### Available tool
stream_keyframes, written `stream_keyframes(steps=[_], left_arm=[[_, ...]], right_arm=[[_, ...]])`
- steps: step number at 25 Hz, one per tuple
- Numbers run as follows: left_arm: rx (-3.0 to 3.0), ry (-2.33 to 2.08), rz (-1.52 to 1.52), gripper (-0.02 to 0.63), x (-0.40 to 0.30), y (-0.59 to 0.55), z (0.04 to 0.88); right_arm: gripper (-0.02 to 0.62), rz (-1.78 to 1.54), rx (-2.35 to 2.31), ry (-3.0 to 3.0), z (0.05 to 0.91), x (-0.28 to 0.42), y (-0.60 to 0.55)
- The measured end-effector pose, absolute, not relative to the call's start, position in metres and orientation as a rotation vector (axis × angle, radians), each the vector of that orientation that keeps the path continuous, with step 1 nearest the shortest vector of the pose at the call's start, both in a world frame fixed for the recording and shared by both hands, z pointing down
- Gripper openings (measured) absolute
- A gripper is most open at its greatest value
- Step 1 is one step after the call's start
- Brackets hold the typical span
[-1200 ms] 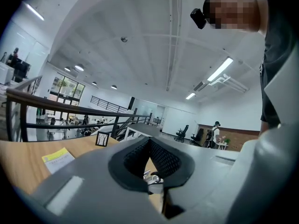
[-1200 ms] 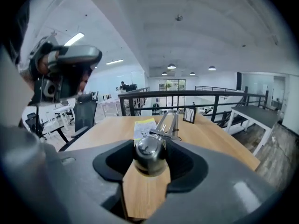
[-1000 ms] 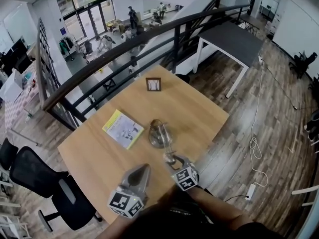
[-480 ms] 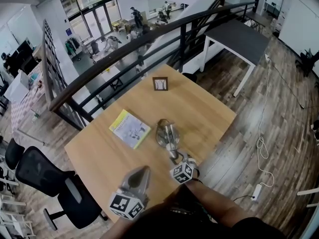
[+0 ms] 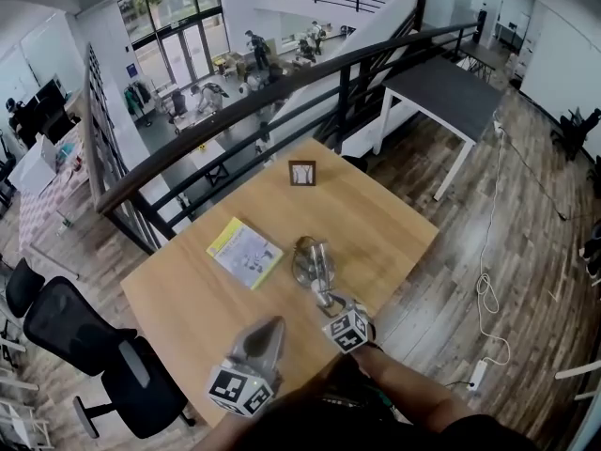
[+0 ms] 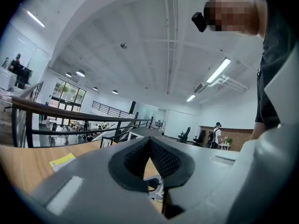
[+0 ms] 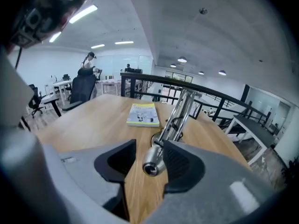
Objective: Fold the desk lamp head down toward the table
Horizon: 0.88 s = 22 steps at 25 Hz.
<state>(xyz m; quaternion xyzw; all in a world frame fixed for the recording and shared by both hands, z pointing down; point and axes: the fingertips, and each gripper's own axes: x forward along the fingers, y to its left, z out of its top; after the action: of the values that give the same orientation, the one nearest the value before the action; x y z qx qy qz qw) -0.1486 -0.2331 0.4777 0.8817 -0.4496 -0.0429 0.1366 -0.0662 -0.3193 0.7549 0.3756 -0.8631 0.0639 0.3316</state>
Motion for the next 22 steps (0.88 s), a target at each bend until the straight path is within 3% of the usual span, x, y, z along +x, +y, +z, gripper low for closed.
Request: stream_keyframes(steps=[9, 15, 22], left_arm=[[2.626, -1.191, -0.24, 0.002, -0.123, -0.212, 0.464], [2.638, -1.181, -0.288, 0.002, -0.111, -0.205, 0.457], [2.661, -1.216, -0.301, 0.002, -0.075, -0.181, 0.449]], right_arm=[[0.003, 0.202, 1.105, -2.57, 0.597, -0.072, -0.276], [0.003, 0.194, 1.127, -2.747, 0.513, -0.064, -0.239], [0.003, 0.178, 1.101, -2.858, 0.48, -0.038, -0.192]])
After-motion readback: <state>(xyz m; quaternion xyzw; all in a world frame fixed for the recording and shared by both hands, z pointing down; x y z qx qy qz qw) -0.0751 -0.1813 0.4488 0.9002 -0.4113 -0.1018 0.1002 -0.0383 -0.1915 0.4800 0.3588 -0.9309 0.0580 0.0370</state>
